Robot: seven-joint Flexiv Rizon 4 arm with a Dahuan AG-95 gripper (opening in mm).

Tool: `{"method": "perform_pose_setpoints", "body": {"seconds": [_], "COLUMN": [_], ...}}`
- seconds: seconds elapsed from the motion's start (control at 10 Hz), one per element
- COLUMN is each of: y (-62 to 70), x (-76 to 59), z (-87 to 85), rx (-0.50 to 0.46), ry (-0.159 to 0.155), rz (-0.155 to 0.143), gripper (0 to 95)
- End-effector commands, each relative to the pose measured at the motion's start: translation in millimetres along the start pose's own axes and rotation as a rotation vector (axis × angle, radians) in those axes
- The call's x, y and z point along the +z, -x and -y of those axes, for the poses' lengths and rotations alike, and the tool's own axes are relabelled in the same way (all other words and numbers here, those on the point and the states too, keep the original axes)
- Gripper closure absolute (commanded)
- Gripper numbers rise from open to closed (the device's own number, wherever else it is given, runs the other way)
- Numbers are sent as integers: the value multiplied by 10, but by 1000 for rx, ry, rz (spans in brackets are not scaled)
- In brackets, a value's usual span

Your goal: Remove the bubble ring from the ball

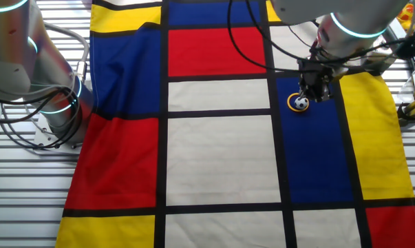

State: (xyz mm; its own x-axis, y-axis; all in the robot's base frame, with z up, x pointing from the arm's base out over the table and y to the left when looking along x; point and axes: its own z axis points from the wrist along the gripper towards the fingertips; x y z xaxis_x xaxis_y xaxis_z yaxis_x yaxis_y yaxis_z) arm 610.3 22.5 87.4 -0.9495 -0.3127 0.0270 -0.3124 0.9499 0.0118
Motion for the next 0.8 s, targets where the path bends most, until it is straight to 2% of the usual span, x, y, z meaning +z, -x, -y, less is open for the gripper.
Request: {"method": "perform_pose_setpoints", "body": {"seconds": [0.1,0.3,0.6,0.8], "y": [16,16,16,16], "x": [5,5,5,5], "z": [7,7,7,7], "rx": [-18,-24,-33,-36], "ry": [14,17,13,14], "rz": [-45,-45,-23,-25], "gripper": [950,950,950,950]}}
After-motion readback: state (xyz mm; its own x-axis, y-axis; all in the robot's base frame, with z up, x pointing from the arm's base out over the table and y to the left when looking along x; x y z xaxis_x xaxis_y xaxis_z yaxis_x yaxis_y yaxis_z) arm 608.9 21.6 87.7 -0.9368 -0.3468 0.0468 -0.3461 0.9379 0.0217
